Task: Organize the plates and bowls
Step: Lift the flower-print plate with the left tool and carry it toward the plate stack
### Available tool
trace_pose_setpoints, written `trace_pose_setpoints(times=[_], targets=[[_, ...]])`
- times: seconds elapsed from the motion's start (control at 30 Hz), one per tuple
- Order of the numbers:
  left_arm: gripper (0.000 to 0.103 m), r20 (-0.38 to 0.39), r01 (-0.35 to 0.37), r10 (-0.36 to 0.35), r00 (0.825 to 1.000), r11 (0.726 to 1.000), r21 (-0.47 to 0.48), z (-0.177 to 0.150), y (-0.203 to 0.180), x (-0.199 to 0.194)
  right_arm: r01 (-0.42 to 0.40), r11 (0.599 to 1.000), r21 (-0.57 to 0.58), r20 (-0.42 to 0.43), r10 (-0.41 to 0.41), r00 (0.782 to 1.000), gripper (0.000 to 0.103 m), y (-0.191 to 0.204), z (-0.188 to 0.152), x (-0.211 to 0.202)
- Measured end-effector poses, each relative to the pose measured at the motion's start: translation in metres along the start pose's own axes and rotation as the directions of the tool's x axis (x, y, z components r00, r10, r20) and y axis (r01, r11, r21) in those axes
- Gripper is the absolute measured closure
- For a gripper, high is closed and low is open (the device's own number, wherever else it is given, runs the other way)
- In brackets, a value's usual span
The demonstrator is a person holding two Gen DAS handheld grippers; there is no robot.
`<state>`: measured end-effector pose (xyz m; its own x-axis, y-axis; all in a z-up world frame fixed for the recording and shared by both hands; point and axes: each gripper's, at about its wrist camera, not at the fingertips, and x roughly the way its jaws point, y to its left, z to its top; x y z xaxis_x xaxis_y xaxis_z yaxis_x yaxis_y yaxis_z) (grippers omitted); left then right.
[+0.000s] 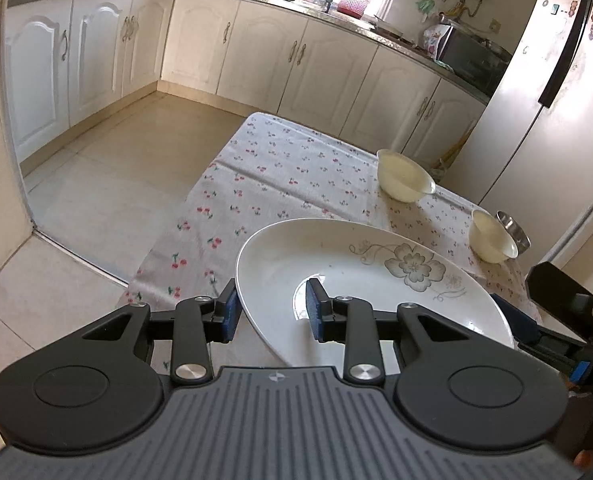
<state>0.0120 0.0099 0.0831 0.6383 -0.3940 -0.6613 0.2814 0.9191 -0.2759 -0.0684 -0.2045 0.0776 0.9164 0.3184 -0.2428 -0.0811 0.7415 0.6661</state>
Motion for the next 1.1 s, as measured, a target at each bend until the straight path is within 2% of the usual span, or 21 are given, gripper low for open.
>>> trace_pose_setpoints(times=[0.3, 0.73, 1.03, 1.1], targets=[[0.069, -0.016, -0.015, 0.015, 1.0, 1.0, -0.002, -0.004, -0.003, 0.013, 0.036, 0.999, -0.012, -0.033, -0.037, 0.999, 0.005, -0.002, -0.016, 0.0], [0.068, 0.009, -0.026, 0.026, 1.0, 0.999, 0.019, -0.011, -0.005, 0.014, 0.072, 0.997, -0.032, -0.064, -0.074, 0.995, 0.005, -0.001, -0.027, 0.003], [0.063, 0.022, -0.064, 0.063, 0.998, 0.996, 0.066, -0.017, -0.009, 0.011, 0.07, 0.997, -0.031, -0.069, -0.072, 0.995, 0.005, 0.0, -0.027, 0.004], [0.063, 0.017, -0.077, 0.076, 0.997, 0.994, 0.072, -0.018, -0.009, 0.01, 0.044, 0.999, -0.021, -0.07, -0.045, 0.997, 0.007, 0.0, -0.027, 0.003]])
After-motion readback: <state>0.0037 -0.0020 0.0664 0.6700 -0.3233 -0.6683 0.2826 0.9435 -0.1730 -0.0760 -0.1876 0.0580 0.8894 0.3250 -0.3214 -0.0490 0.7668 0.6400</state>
